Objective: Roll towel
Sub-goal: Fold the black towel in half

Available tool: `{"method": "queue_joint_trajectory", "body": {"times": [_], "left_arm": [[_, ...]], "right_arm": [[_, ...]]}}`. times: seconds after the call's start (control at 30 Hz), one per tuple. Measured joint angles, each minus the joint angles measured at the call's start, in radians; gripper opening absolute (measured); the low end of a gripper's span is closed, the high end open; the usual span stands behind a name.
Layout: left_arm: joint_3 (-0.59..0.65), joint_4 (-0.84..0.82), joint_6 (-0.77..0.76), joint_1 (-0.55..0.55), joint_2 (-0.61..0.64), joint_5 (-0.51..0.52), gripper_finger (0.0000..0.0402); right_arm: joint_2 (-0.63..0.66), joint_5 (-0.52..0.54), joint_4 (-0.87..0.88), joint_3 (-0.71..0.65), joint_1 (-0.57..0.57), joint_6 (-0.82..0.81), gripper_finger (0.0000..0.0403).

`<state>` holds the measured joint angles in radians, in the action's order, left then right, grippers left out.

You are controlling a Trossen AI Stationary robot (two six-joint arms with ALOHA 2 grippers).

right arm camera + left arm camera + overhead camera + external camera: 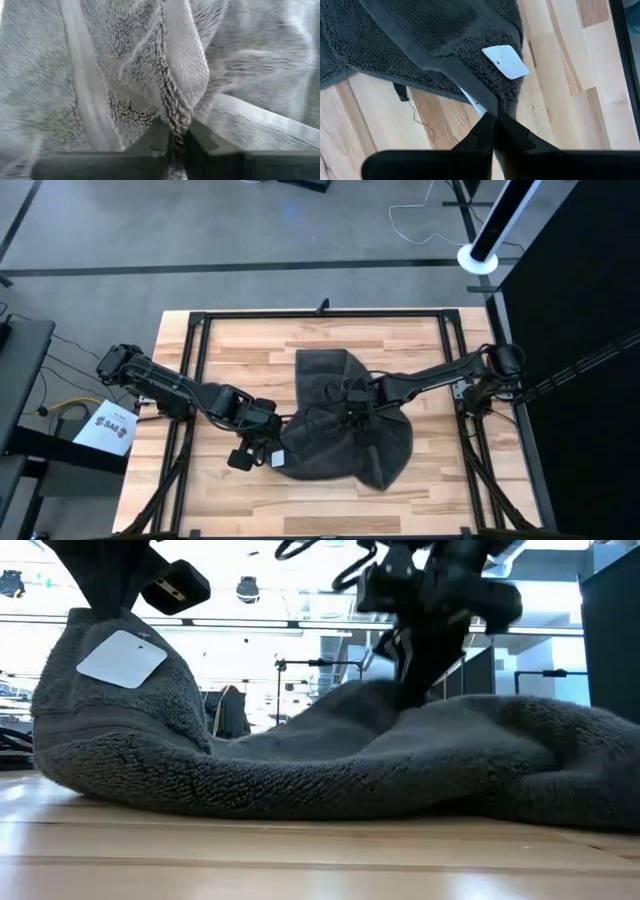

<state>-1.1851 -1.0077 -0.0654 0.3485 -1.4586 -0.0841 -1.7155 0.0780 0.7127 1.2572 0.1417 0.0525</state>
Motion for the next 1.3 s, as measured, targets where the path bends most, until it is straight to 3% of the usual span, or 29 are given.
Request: {"method": "queue_joint_trajectory", "body": {"times": [0.3, 0.43, 0.57, 0.8, 0.93, 1.03, 1.1, 1.17, 1.3], "left_arm": [[-0.199, -0.188, 0.001, -0.003, 0.0, 0.041, 0.0], [-0.38, -0.264, 0.006, -0.003, 0.003, 0.042, 0.0], [-0.628, -0.289, 0.027, -0.028, 0.005, 0.043, 0.0], [-1.077, -0.09, 0.211, -0.107, 0.009, 0.051, 0.0], [-1.169, 0.097, 0.358, -0.14, 0.02, 0.048, 0.0], [-1.15, 0.176, 0.462, -0.201, 0.053, 0.076, 0.0], [-1.151, 0.2, 0.52, -0.259, 0.054, 0.17, 0.0], [-1.151, 0.198, 0.58, -0.328, 0.051, 0.238, 0.0], [-1.151, 0.206, 0.715, -0.522, 0.007, 0.247, 0.0]], "right_arm": [[0.211, 0.0, 0.233, 0.119, 0.045, -0.152, 0.0006], [0.331, -0.082, 0.304, 0.215, 0.079, -0.284, 0.0006], [0.429, -0.156, 0.232, 0.34, 0.121, -0.381, 0.0006], [0.517, -0.159, -0.116, 0.546, 0.192, -0.163, 0.0006], [0.499, -0.139, -0.127, 0.644, 0.198, -0.004, 0.0006], [0.476, -0.067, -0.129, 0.691, 0.131, 0.063, 0.0006], [0.462, -0.004, -0.131, 0.716, 0.051, 0.096, 0.0006], [0.45, 0.043, -0.13, 0.732, -0.047, 0.113, 0.0006], [0.415, 0.08, -0.135, 0.74, -0.298, 0.114, 0.0006]]}}
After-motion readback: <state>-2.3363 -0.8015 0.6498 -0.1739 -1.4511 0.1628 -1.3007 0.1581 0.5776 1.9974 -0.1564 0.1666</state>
